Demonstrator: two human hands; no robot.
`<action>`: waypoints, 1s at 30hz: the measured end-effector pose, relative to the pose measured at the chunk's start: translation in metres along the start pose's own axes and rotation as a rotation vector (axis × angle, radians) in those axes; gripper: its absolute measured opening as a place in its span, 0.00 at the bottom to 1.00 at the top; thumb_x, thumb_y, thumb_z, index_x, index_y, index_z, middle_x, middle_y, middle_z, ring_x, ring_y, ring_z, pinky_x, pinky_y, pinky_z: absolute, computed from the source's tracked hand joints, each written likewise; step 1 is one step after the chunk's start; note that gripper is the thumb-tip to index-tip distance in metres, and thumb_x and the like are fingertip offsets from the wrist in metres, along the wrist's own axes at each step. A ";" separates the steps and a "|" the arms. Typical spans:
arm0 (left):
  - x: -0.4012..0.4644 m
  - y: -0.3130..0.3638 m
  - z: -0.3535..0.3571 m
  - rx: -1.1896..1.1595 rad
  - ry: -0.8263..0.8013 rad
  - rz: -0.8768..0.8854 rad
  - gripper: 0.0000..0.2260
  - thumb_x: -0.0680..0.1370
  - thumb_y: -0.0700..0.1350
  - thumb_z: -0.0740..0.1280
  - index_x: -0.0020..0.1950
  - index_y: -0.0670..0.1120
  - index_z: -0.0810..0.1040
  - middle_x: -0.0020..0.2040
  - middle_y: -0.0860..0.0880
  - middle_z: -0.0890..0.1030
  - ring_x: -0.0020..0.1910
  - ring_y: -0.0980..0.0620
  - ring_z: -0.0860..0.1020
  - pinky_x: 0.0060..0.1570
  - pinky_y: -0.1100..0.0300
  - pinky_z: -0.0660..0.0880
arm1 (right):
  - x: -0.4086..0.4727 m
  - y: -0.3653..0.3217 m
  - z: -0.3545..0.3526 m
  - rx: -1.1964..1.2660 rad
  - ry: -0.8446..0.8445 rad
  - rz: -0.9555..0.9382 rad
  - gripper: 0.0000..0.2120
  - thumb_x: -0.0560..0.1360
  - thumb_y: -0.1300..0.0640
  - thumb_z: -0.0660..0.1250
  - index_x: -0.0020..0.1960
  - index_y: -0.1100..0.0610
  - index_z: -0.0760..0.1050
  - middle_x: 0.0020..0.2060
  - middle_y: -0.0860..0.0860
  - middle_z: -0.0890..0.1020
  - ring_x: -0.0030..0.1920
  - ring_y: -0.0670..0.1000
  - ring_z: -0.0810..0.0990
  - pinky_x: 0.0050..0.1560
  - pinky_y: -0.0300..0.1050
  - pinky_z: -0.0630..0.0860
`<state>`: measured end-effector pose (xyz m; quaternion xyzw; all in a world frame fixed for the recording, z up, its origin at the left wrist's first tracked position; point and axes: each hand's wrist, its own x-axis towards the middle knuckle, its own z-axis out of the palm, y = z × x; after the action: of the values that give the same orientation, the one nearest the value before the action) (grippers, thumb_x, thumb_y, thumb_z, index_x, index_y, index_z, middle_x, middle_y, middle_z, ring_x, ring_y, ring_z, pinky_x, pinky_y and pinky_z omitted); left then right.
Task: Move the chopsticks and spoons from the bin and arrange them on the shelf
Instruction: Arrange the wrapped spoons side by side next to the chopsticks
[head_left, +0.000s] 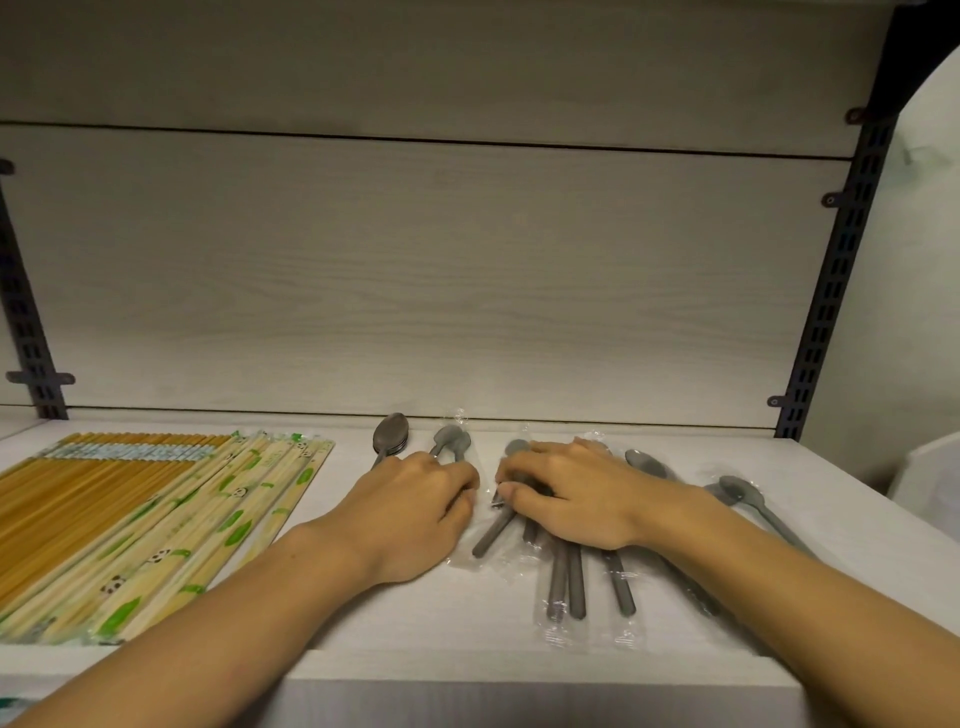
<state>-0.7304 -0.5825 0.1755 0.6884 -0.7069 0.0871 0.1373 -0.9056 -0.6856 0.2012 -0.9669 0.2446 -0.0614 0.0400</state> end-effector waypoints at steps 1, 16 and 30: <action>0.001 -0.001 0.001 0.013 -0.003 -0.008 0.12 0.81 0.51 0.52 0.58 0.53 0.72 0.50 0.48 0.78 0.52 0.46 0.75 0.53 0.50 0.71 | 0.001 0.000 0.000 -0.011 -0.009 0.002 0.15 0.81 0.42 0.51 0.57 0.45 0.73 0.47 0.40 0.73 0.48 0.44 0.70 0.61 0.51 0.65; -0.001 0.003 -0.001 0.049 0.035 -0.032 0.13 0.82 0.54 0.51 0.52 0.51 0.72 0.49 0.52 0.78 0.53 0.51 0.71 0.54 0.53 0.67 | -0.004 -0.002 0.004 -0.011 0.046 -0.076 0.19 0.79 0.40 0.51 0.63 0.43 0.75 0.56 0.42 0.79 0.58 0.46 0.74 0.64 0.52 0.68; 0.002 0.004 0.001 -0.049 0.013 0.115 0.11 0.82 0.50 0.52 0.54 0.53 0.74 0.51 0.53 0.79 0.52 0.52 0.73 0.49 0.55 0.64 | -0.019 0.004 -0.005 0.145 0.006 0.070 0.19 0.75 0.41 0.58 0.64 0.41 0.62 0.50 0.42 0.76 0.53 0.48 0.74 0.56 0.48 0.72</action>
<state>-0.7345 -0.5844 0.1758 0.6425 -0.7463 0.0821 0.1535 -0.9245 -0.6806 0.2042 -0.9521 0.2732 -0.0804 0.1112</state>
